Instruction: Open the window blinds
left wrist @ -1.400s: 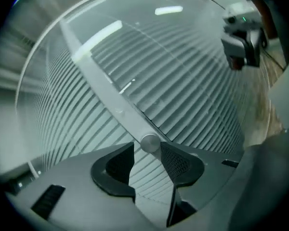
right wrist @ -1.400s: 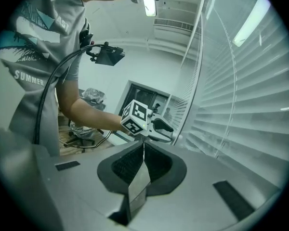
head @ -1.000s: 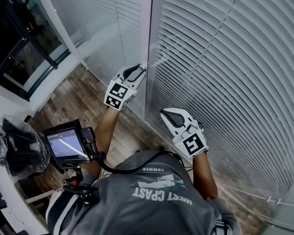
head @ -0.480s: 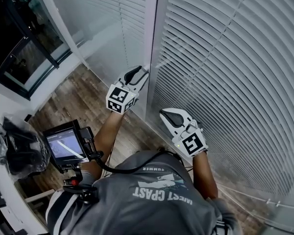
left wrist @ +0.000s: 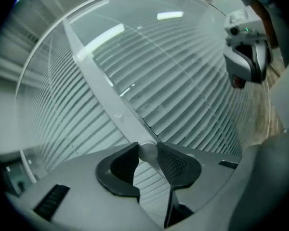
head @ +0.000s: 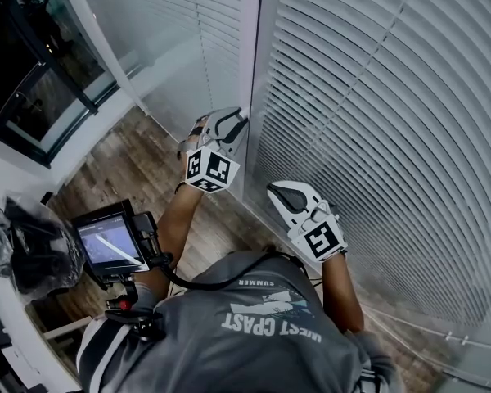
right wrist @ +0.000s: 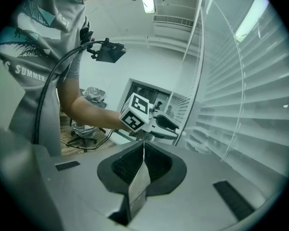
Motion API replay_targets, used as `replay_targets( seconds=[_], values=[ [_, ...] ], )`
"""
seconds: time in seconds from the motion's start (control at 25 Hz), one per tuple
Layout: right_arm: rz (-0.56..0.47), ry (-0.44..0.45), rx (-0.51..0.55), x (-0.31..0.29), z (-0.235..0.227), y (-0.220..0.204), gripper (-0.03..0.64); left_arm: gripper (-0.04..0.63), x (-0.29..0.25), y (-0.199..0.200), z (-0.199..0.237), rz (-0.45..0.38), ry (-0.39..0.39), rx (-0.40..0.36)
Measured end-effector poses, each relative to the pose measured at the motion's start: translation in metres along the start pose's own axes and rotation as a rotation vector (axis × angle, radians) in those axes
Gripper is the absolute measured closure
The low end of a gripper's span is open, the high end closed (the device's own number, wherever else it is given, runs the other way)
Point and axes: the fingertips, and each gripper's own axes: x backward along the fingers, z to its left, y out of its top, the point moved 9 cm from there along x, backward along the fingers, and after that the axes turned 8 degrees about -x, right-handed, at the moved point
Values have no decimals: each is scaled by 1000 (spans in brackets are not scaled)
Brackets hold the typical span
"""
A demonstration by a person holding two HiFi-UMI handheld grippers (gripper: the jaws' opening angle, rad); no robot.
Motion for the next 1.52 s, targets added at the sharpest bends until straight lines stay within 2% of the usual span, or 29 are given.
replay_targets(
  seconds=[0.04,0.08,0.16,0.2,0.24,0.32,0.36,0.4,0.44,0.48,0.52,0.56,0.6,0.64,0.68,0.72,0.76,0.8,0.88,0.96,1.04,1.08,1.12,1.16,1.28,1.4,1.44,1.48,1.52],
  values=[
    [2,-2,-3,0,0,-1,612,469,0,-5,3,-45,-26,149],
    [4,-3,-5,0,0,-2,612,469,0,-13,7,-112,-59,356],
    [6,-2,-8,-1,1,-3,612,469,0,-30,10,-264,-118,838],
    [7,-1,-9,-1,1,-3,612,469,-1,-37,8,-329,-135,1050],
    [6,0,-8,-2,1,-3,612,469,-2,-42,5,-383,-146,1227],
    [1,1,-9,-3,1,-3,612,469,-4,-48,-1,-466,-166,1491],
    [-1,2,-9,-3,1,-4,612,469,-5,-50,-3,-494,-174,1579],
    [-1,4,-9,-4,0,-4,612,469,-6,-50,-4,-511,-180,1634],
    [0,6,-9,-4,0,-4,612,469,-7,-50,-4,-518,-182,1653],
    [2,8,-8,-5,0,-4,612,468,-7,-50,-3,-511,-179,1616],
    [4,11,-8,-6,0,-4,612,468,-6,-48,-2,-482,-165,1507],
    [6,13,-8,-7,0,-4,612,468,-2,-44,1,-426,-135,1319],
    [7,14,-8,-7,0,-4,612,455,3,-38,5,-348,-87,1060],
    [7,15,-8,-6,1,-4,612,420,9,-29,8,-258,-30,760],
    [9,15,-9,-6,1,-4,612,412,12,-19,9,-171,18,469],
    [11,14,-11,-5,0,-4,612,394,13,-9,8,-103,44,231],
    [13,13,-13,-4,-1,-4,612,393,11,-1,7,-59,49,65],
    [16,13,-16,-5,-1,-4,612,401,8,5,5,-37,41,-35],
    [17,18,-19,-6,0,-5,612,465,5,8,-1,-19,29,-113],
    [13,27,-12,-8,2,-8,611,468,6,5,-6,-8,39,-119],
    [10,26,-5,-7,4,-10,612,470,6,4,-7,-10,38,-65],
    [10,21,-7,-6,4,-10,612,471,5,2,-5,-28,28,12],
    [11,15,-11,-5,3,-10,612,471,4,-1,-2,-64,10,138],
    [11,10,-16,-5,3,-10,612,471,4,-7,4,-116,-13,310],
    [9,13,-27,-7,1,-9,612,471,0,-31,14,-297,-87,906],
    [2,29,-29,-11,0,-11,612,471,-7,-53,8,-434,-146,1396],
    [1,33,-29,-13,-1,-11,612,469,-10,-57,5,-475,-163,1532],
    [3,37,-29,-15,-1,-12,612,469,-13,-59,2,-509,-175,1637],
    [5,41,-28,-17,0,-13,612,469,-14,-60,0,-530,-178,1697]
  ],
)
